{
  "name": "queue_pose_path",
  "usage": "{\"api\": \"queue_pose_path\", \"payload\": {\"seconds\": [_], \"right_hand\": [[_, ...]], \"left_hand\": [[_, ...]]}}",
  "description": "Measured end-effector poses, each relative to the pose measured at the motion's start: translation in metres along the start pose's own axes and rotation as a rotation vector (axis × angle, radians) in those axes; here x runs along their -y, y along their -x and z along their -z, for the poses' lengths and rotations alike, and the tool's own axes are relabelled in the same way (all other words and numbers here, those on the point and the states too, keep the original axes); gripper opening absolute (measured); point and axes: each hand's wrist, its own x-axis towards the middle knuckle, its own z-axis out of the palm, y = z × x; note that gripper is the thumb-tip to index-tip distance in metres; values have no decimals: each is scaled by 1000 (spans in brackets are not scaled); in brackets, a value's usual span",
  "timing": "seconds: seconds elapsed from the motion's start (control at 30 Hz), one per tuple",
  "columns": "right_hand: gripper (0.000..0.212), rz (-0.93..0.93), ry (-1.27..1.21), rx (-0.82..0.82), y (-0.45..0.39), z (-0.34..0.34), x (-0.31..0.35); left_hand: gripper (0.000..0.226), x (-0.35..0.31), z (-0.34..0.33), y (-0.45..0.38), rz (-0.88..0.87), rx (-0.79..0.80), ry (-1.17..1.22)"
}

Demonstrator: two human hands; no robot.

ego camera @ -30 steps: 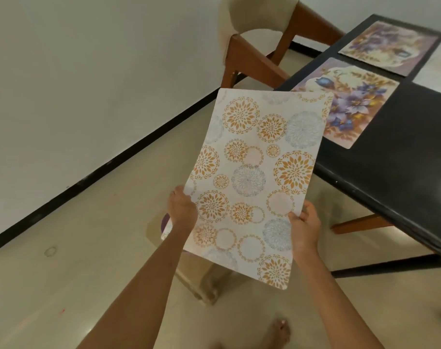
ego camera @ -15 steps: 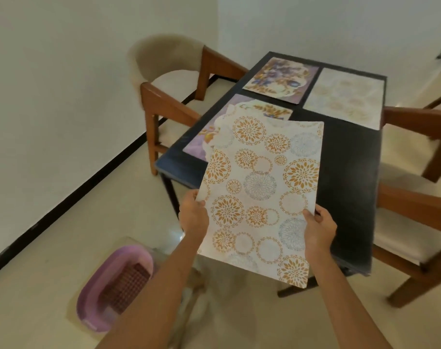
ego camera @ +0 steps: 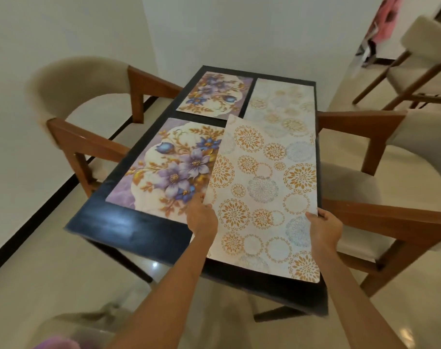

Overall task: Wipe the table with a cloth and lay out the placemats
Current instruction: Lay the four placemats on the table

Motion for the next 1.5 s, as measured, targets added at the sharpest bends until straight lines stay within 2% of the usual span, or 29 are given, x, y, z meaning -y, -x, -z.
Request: {"api": "queue_pose_path", "payload": {"seconds": [0.33,0.63,0.87,1.1,1.27,1.37,1.5], "right_hand": [[31,-44,63,-117,-22,3,-1],[33,-30,101,-72,-26,-1,-10],[24,-48,208,-102,-25,-2,-15],[19,-118,245,-133,-22,9,-32],[26,-117,233,-168,-26,7,-35],[29,-120,216,-177,-28,9,-36],[32,-98,208,-180,-33,10,-37]], "left_hand": [[28,-20,-38,-16,-5,124,-41],[30,-12,-42,-21,104,99,-59],[30,-11,-42,-26,154,108,-93],[30,-9,-43,-37,142,167,-31],[31,-9,-46,-45,169,193,50],[33,-6,-47,-51,151,210,35],[23,-8,-36,-58,81,230,-47]]}}
